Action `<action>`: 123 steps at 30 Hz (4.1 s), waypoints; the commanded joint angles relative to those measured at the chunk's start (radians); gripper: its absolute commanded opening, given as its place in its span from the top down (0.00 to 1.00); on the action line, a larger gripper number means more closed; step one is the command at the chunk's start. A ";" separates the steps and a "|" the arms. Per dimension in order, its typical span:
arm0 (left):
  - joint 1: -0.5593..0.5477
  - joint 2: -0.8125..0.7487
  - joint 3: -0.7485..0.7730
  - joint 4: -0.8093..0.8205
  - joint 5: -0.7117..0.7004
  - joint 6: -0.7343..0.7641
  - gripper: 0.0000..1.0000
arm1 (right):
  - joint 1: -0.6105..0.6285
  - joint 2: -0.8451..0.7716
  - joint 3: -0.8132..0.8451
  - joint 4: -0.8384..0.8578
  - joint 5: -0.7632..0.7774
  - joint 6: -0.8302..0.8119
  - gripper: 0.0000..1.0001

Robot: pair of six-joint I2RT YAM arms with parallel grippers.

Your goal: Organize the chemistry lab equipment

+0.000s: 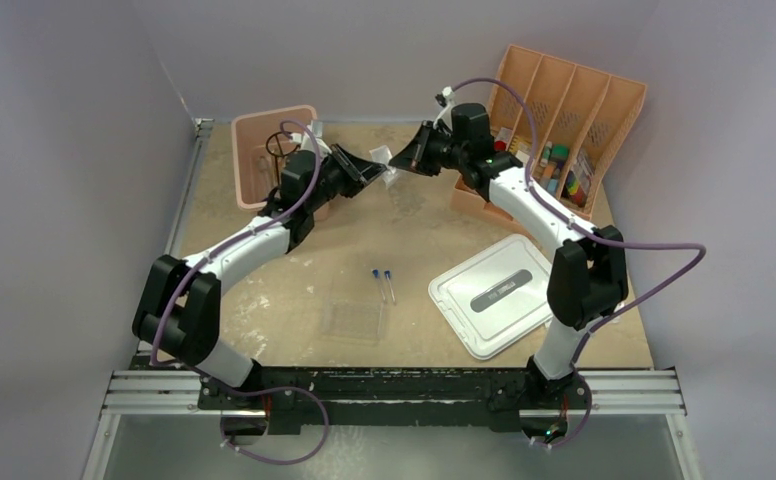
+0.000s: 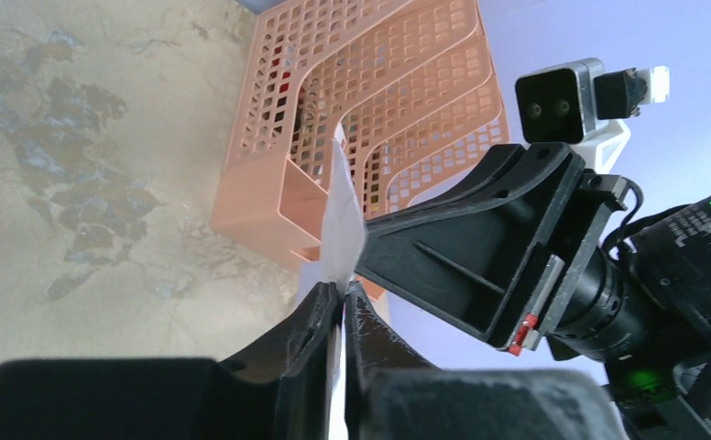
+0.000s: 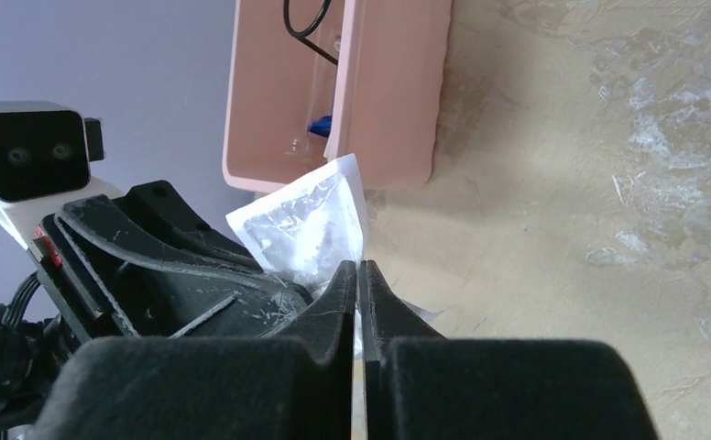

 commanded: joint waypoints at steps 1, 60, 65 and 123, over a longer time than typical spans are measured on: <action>-0.009 -0.005 0.045 0.052 0.011 0.032 1.00 | -0.005 -0.046 0.045 0.043 -0.045 0.026 1.00; 0.596 0.507 1.060 -1.373 -0.100 0.741 0.77 | -0.072 -0.011 0.063 -0.135 0.110 -0.109 0.48; 0.592 0.411 1.006 -1.306 0.055 0.740 0.74 | -0.072 0.000 0.059 -0.136 0.135 -0.143 0.47; 0.250 -0.549 -0.167 -0.982 -0.055 0.538 0.46 | 0.366 0.179 -0.096 -0.491 0.471 -0.335 0.55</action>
